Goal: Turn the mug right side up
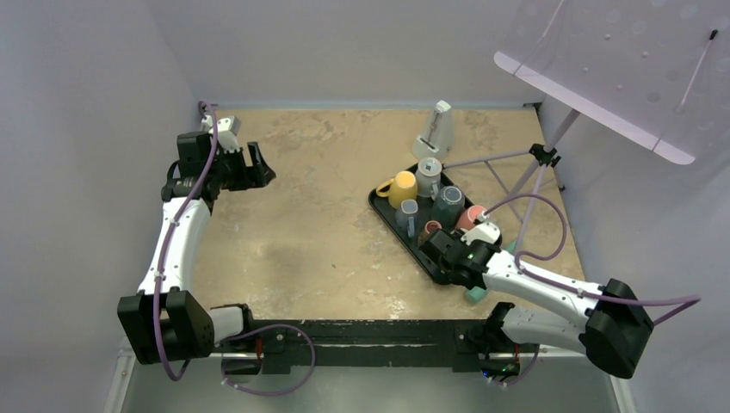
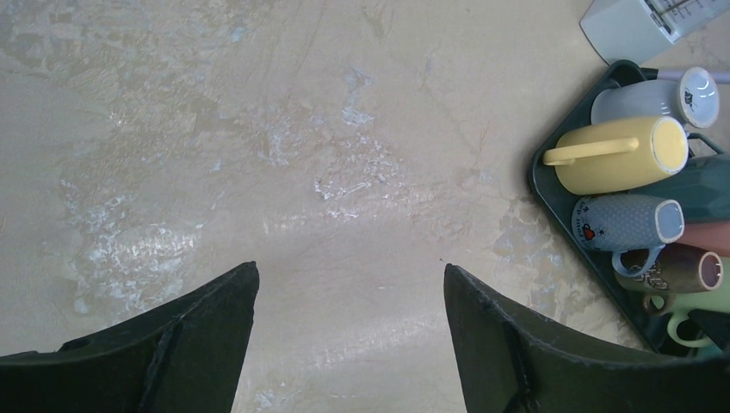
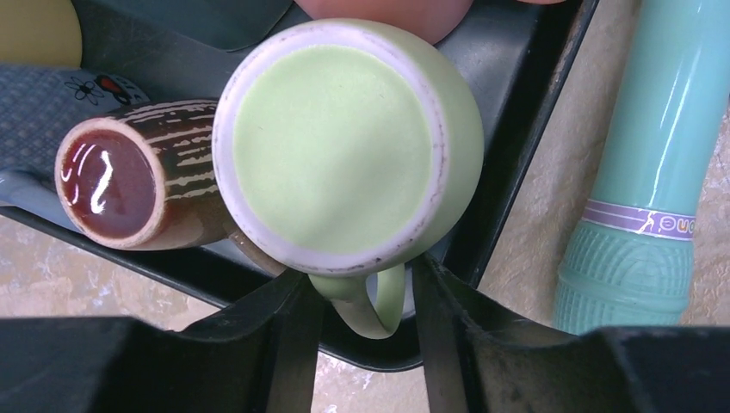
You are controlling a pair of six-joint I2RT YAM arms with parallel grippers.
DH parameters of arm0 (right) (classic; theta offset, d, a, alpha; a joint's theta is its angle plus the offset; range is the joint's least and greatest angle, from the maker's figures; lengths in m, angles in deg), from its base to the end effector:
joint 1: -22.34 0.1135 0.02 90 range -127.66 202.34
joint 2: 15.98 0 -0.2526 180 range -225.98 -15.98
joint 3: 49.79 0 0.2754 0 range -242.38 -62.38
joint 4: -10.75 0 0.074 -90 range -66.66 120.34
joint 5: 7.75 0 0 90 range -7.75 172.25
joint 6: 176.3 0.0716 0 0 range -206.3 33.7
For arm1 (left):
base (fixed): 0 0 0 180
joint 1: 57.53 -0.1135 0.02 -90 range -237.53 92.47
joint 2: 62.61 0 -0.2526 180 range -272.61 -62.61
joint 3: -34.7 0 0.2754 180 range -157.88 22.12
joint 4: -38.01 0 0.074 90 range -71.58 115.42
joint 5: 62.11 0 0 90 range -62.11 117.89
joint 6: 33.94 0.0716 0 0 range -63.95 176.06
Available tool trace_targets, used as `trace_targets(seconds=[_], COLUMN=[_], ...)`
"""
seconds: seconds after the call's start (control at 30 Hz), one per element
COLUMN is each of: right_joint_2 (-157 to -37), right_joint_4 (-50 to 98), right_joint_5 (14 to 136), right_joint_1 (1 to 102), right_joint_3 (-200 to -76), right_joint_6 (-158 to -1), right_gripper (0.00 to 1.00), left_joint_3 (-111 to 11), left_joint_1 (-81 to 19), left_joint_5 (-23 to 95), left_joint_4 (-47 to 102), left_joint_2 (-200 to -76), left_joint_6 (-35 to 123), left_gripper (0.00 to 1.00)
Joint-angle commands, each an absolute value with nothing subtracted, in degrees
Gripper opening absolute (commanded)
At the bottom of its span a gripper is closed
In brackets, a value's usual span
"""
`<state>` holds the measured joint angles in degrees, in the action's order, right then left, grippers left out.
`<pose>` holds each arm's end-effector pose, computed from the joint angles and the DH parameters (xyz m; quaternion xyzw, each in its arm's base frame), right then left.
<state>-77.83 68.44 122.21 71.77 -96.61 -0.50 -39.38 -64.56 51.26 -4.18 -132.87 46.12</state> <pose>0.1683 0.1259 0.1417 0.3387 0.8667 0.0019 0.3661 0.3201 0.0109 0.2829 -0.0428 0.8849 -0.1931 0.4217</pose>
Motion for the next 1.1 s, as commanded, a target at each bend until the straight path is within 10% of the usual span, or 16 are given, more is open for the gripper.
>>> trace_targets(seconds=[0.0, 0.2, 0.67, 1.07], right_joint_2=[-77.3, -77.2, -60.2, -53.2], right_joint_4=[66.7, 70.2, 78.1, 56.7], right_joint_5=[125.2, 125.8, 127.5, 115.9], right_joint_1=[71.0, 70.9, 70.9, 70.9], right_joint_3=[-95.8, -97.1, -109.4, -117.8], right_joint_6=[-2.1, -0.4, -11.3, -41.6], right_gripper=[0.41, 0.0, 0.0, 0.0], left_joint_3=[-40.3, -40.4, -45.3, -50.3], left_joint_1=[-64.4, -64.4, -64.3, -54.5], left_joint_5=[51.9, 51.9, 58.7, 81.1], left_joint_4=[-2.9, -3.1, -7.5, -8.2], left_joint_2=[-131.6, -131.7, -133.0, -134.3], left_joint_6=[45.9, 46.2, 48.9, 30.3], left_gripper=[0.82, 0.82, 0.81, 0.81])
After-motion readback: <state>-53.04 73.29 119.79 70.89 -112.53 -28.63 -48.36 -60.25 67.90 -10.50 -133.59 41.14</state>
